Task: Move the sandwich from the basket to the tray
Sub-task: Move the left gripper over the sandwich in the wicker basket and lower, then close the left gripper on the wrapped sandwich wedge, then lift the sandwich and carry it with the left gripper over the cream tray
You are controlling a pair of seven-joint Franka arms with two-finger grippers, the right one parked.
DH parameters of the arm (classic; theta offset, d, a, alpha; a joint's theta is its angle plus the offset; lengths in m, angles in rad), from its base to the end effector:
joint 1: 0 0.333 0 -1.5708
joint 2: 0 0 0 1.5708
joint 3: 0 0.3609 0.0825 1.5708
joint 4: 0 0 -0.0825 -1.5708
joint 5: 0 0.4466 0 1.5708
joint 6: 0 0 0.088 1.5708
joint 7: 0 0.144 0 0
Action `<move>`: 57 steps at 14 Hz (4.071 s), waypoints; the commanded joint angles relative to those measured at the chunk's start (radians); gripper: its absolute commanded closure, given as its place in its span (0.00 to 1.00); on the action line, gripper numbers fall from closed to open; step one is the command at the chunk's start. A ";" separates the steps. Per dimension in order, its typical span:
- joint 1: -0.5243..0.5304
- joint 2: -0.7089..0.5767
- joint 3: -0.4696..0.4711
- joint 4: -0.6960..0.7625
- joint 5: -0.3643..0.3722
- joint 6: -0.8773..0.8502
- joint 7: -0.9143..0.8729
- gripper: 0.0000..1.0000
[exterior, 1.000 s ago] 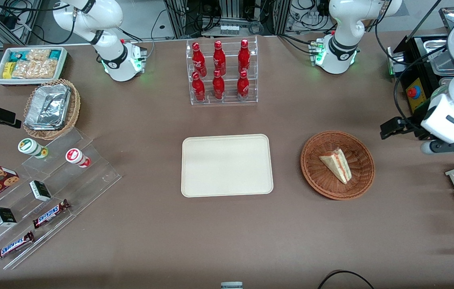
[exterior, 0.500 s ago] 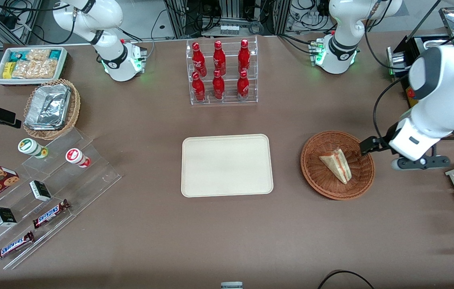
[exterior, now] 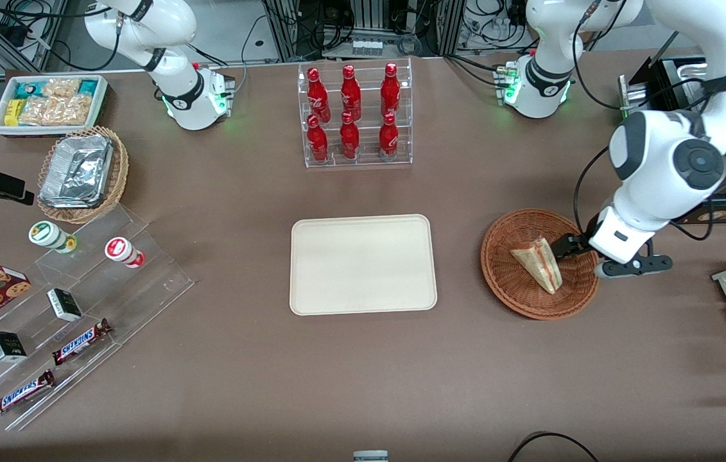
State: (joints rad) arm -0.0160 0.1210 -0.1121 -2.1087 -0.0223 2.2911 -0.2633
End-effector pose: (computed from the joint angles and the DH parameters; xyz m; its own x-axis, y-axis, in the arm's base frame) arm 0.6206 -0.0805 0.3353 0.9872 0.1510 0.0515 0.1487 -0.9878 0.0461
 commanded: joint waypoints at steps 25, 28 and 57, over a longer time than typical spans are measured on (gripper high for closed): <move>-0.079 0.169 0.003 -0.082 0.007 0.156 -0.760 0.08; -0.081 0.151 0.005 -0.112 0.010 0.151 -0.740 1.00; -0.591 0.624 -0.006 0.791 0.024 -0.248 -0.591 1.00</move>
State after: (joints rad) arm -0.5782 0.6541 -0.1317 -1.4526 -0.0041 2.0808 -0.8359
